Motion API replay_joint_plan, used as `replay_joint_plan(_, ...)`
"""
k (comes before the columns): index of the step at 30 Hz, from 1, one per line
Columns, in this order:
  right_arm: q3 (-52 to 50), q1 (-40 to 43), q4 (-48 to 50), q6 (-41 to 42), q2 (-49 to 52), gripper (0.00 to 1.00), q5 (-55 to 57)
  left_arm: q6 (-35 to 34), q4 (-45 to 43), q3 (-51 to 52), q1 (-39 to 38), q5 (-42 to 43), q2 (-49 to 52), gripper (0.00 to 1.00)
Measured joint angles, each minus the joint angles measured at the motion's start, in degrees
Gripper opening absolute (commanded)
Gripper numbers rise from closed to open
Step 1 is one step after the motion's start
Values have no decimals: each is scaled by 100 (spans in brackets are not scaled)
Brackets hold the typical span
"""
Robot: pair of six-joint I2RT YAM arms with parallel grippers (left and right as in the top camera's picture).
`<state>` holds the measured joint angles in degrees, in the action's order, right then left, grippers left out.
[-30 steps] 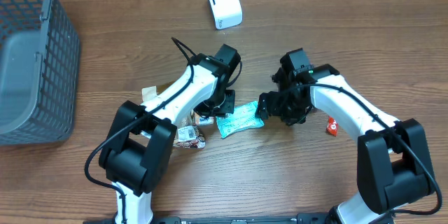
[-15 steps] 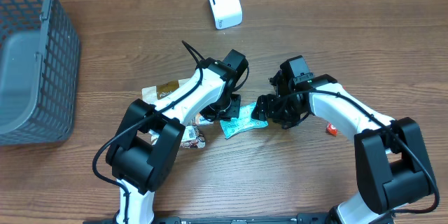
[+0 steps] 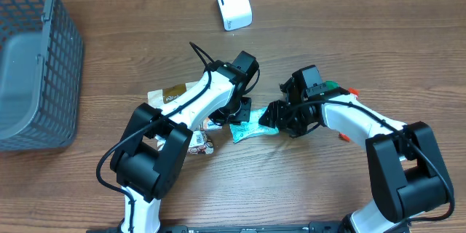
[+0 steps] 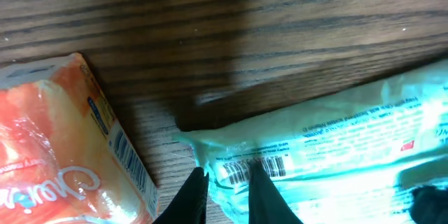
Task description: Scan the item barcode
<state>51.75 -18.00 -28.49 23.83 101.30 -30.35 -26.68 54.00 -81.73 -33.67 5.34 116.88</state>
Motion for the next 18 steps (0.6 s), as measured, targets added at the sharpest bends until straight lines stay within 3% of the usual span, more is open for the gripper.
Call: replay_joint_plan(18,-234,2,560,210,0,27,-542,2,4,0,0,-107,0,13)
